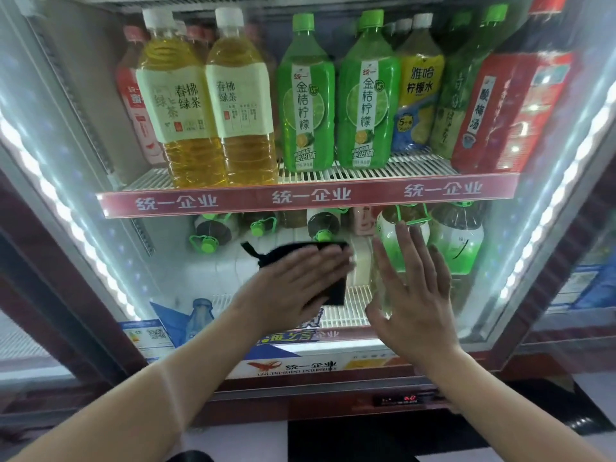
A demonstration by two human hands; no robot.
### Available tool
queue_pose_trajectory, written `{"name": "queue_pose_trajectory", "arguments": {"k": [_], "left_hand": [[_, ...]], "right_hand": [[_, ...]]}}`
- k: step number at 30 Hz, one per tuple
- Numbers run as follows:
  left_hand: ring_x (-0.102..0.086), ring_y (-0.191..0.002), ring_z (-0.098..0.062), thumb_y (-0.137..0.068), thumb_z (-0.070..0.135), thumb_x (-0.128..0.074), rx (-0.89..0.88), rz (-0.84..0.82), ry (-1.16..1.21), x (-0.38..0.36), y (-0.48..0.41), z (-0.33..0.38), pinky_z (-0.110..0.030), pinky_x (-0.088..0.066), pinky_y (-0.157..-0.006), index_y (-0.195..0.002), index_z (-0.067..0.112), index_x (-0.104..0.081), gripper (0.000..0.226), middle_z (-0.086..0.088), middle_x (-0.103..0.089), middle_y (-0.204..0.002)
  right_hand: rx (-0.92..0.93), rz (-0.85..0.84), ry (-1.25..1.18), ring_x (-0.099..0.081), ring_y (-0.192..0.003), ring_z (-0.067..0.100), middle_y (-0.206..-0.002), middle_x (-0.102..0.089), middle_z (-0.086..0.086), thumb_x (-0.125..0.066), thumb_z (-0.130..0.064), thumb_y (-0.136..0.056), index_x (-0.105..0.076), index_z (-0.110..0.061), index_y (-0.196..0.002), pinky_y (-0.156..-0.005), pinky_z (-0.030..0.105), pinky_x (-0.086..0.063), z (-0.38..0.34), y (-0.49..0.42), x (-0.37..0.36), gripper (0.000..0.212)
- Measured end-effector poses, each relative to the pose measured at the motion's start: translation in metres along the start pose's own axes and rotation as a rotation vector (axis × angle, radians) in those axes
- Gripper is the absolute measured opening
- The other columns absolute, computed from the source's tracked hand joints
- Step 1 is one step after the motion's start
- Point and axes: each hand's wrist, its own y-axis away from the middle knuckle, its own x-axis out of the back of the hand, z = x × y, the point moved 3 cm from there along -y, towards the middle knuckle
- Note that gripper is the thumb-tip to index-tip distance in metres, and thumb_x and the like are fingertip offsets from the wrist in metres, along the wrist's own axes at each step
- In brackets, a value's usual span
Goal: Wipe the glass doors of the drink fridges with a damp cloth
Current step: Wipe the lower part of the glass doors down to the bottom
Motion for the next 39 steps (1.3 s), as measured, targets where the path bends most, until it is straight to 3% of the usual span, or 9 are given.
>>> {"name": "queue_pose_trajectory", "arguments": {"k": [4,9,15,19,23,28,31,35,39], "left_hand": [[-0.004,-0.153,-0.026,-0.101,0.043,-0.044,0.426,0.223,0.129,0.031,-0.062,-0.030,-0.041,-0.004,-0.125,-0.154,0.008,-0.022,0.068,-0.011,-0.011,-0.161],[-0.010,-0.149,-0.038,-0.098,0.040,-0.049,0.693,0.316,0.175,0.031,-0.105,-0.006,-0.048,-0.005,-0.124,-0.152,0.000,-0.022,0.072,-0.024,-0.017,-0.157],[0.010,-0.152,-0.031,-0.101,0.044,-0.035,0.537,0.214,0.158,0.004,-0.103,0.061,-0.045,0.004,-0.124,-0.156,0.003,-0.004,0.076,-0.020,0.014,-0.163],[0.009,-0.152,-0.030,-0.102,0.045,-0.032,0.408,0.159,0.141,-0.008,-0.093,0.094,-0.043,0.006,-0.124,-0.157,0.004,-0.005,0.074,-0.019,0.012,-0.164],[0.011,-0.152,-0.029,-0.101,0.049,-0.034,0.120,0.044,0.075,-0.016,-0.075,0.116,-0.043,0.011,-0.123,-0.158,0.006,-0.007,0.076,-0.018,0.011,-0.164],[0.009,-0.153,-0.023,-0.102,0.050,-0.034,-0.040,-0.009,0.062,-0.007,-0.083,0.087,-0.040,0.012,-0.123,-0.159,0.011,-0.008,0.073,-0.009,0.007,-0.166],[0.006,-0.153,-0.022,-0.102,0.047,-0.035,0.088,0.068,0.122,0.014,-0.119,0.055,-0.038,0.007,-0.124,-0.158,0.011,-0.011,0.072,-0.009,0.008,-0.166],[-0.004,-0.152,-0.022,-0.102,0.042,-0.039,0.383,0.230,0.238,0.046,-0.183,0.026,-0.040,0.002,-0.125,-0.156,0.008,-0.017,0.068,-0.011,0.000,-0.162],[-0.004,-0.151,-0.032,-0.102,0.041,-0.036,0.487,0.268,0.185,0.043,-0.203,0.040,-0.044,0.006,-0.124,-0.155,0.002,-0.018,0.069,-0.015,-0.004,-0.163]], "right_hand": [[-0.060,0.085,-0.011,-0.016,-0.151,0.038,-0.161,-0.018,0.020,-0.075,-0.018,-0.075,-0.032,-0.010,-0.152,-0.119,0.057,-0.021,0.013,0.004,0.008,0.089],[-0.122,0.104,0.030,-0.016,-0.151,0.039,-0.159,-0.018,0.022,-0.072,-0.027,-0.080,-0.025,-0.013,-0.154,-0.121,0.054,-0.018,0.043,0.007,0.022,0.088],[-0.143,0.012,0.062,-0.007,-0.153,0.037,-0.161,-0.009,0.022,-0.057,-0.058,-0.081,-0.013,-0.017,-0.157,-0.124,0.050,-0.010,0.095,0.008,0.030,0.097],[-0.122,-0.048,0.085,0.000,-0.154,0.030,-0.164,-0.007,0.018,-0.068,-0.069,-0.075,-0.017,-0.013,-0.157,-0.125,0.048,-0.008,0.119,0.017,0.027,0.112],[-0.109,-0.083,0.113,-0.001,-0.154,0.030,-0.165,-0.004,0.015,-0.071,-0.067,-0.073,-0.010,-0.018,-0.159,-0.125,0.045,-0.006,0.128,0.018,0.024,0.117],[-0.100,-0.087,0.147,-0.002,-0.154,0.032,-0.166,-0.003,0.012,-0.068,-0.067,-0.074,-0.006,-0.025,-0.159,-0.125,0.043,-0.006,0.131,0.023,0.029,0.114],[-0.157,-0.037,0.133,-0.002,-0.153,0.035,-0.166,0.003,0.011,-0.065,-0.068,-0.074,-0.013,-0.027,-0.158,-0.124,0.048,-0.010,0.135,0.028,0.035,0.107],[-0.251,-0.043,0.028,0.008,-0.154,0.031,-0.166,0.011,0.011,-0.065,-0.068,-0.073,-0.009,-0.034,-0.158,-0.110,0.063,-0.036,0.141,0.030,0.037,0.107],[-0.263,-0.095,0.022,0.002,-0.154,0.034,-0.165,0.003,0.020,-0.056,-0.075,-0.076,-0.008,-0.029,-0.159,-0.121,0.052,-0.018,0.151,0.032,0.033,0.106]]}}
